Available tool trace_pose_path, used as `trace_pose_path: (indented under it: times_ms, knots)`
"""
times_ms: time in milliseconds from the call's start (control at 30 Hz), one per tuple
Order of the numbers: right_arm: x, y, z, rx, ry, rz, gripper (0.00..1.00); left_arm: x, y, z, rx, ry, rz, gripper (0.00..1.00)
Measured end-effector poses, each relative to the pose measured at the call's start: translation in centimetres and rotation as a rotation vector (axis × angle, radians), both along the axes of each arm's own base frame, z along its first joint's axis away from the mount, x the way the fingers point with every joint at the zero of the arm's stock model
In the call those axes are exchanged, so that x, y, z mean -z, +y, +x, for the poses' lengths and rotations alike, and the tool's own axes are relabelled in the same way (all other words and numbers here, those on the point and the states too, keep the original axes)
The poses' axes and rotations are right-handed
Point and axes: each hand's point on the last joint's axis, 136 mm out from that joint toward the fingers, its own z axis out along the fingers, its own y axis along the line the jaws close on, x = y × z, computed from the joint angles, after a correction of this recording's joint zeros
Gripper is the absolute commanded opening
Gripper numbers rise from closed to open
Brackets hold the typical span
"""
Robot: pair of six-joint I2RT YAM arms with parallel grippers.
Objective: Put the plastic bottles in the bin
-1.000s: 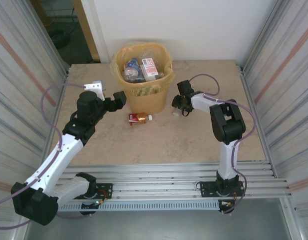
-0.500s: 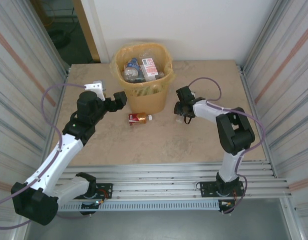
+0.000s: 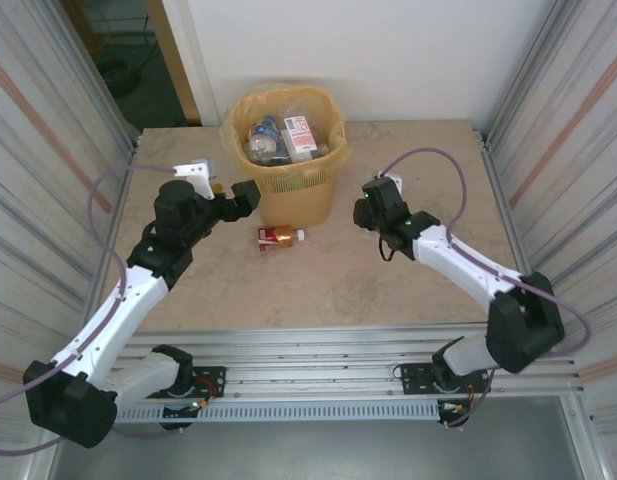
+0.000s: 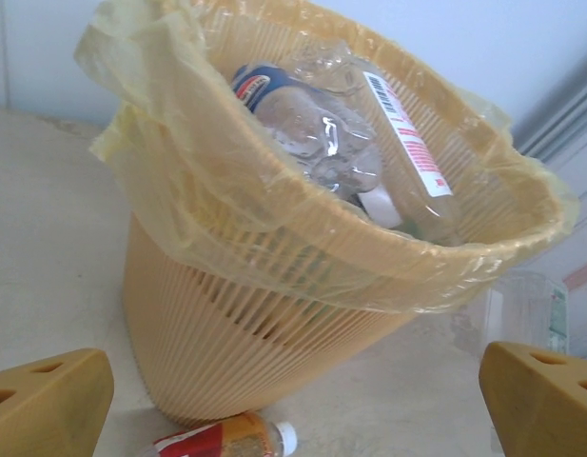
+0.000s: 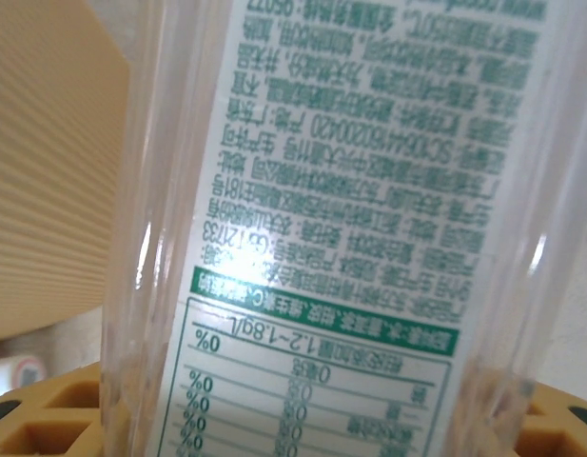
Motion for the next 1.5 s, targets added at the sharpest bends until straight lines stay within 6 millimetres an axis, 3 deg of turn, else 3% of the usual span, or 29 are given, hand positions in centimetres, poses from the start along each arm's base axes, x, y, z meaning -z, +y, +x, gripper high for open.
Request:
trace_pose_path:
  times_ms: [200, 433, 633, 867, 967, 1067, 1300, 1367, 1500]
  knots:
    - [-6.1, 1.2, -2.9, -0.105, -0.19, 0.032, 0.33, -1.5, -4.7, -0.6, 0.161, -0.02, -0.036, 0.99]
    - [-11.7, 3.9, -6.0, -0.257, -0.371, 0.056, 0.33, -6.0, -11.6, -2.3, 0.406, -0.087, -0.095, 0.99]
    - [-13.0, 6.0, -7.3, -0.361, -0.432, 0.028, 0.34, -8.9, -16.7, -4.2, 0.59, -0.133, -0.113, 0.99]
    - [-14.3, 7.5, -7.8, -0.428, -0.474, 0.01, 0.34, -9.0, -19.8, -4.4, 0.695, -0.12, -0.103, 0.95]
    - [-14.7, 7.7, -7.8, -0.441, -0.489, 0.005, 0.35, -8.6, -20.6, -4.3, 0.719, -0.111, -0.095, 0.88]
    - [-15.0, 8.1, -7.8, -0.46, -0.495, 0.01, 0.35, -8.3, -21.0, -4.3, 0.739, -0.102, -0.092, 0.75]
    - [-15.2, 8.5, -7.5, -0.468, -0.505, 0.006, 0.42, -8.4, -21.3, -4.0, 0.747, -0.097, -0.097, 0.31]
    - [-15.4, 8.5, -7.5, -0.467, -0.508, 0.007, 0.53, -8.6, -21.2, -4.0, 0.745, -0.1, -0.098, 0.21]
    - [-15.7, 8.5, -7.4, -0.462, -0.519, 0.006, 0.9, -9.1, -21.1, -3.7, 0.738, -0.107, -0.104, 0.11]
